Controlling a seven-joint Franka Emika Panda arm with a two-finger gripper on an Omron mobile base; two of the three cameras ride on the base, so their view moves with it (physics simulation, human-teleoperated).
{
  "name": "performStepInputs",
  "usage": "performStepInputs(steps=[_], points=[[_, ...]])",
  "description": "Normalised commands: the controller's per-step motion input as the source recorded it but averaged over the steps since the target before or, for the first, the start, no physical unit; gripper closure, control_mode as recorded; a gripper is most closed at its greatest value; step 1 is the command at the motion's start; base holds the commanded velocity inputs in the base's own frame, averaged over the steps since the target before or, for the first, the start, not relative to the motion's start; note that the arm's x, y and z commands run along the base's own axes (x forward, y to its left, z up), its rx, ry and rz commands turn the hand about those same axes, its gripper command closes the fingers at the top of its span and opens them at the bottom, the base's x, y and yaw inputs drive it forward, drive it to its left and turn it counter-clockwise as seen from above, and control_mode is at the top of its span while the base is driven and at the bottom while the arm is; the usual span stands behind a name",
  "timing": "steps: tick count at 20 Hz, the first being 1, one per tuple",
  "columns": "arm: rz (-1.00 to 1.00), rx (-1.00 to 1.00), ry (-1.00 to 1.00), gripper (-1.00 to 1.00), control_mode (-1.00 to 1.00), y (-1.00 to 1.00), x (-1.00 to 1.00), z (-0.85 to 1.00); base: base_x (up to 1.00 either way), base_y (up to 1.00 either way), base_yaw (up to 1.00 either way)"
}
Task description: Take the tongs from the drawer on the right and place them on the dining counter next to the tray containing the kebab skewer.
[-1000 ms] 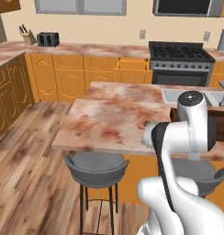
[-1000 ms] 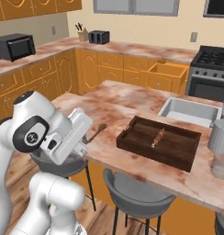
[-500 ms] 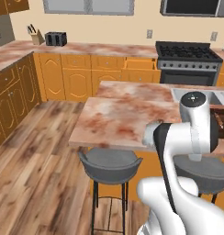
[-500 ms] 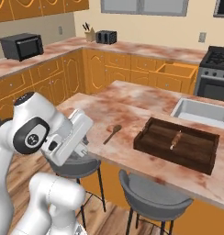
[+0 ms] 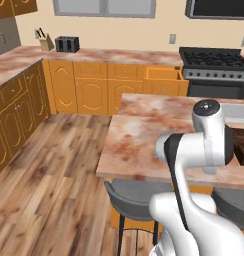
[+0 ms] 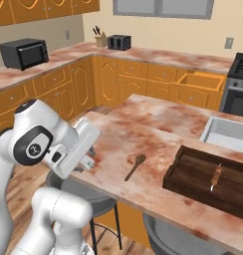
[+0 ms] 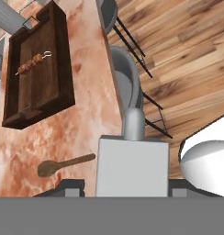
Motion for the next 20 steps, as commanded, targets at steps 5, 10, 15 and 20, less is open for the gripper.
performStepInputs(steps=[5,10,15,20], points=[[0.00,0.00,0.00,1.00,1.00,0.00,0.00,0.00,1.00,-0.64,0.02],[-0.06,0.20,0.00,1.00,-1.00,-0.23,0.27,0.00,0.50,-0.37,-0.01],[-0.28,0.53,-0.01,1.00,-1.00,-0.38,0.59,0.00,0.00,0.00,0.00],[-0.45,0.30,-0.11,1.00,-1.00,-0.08,0.25,-0.03,0.00,0.00,0.00]])
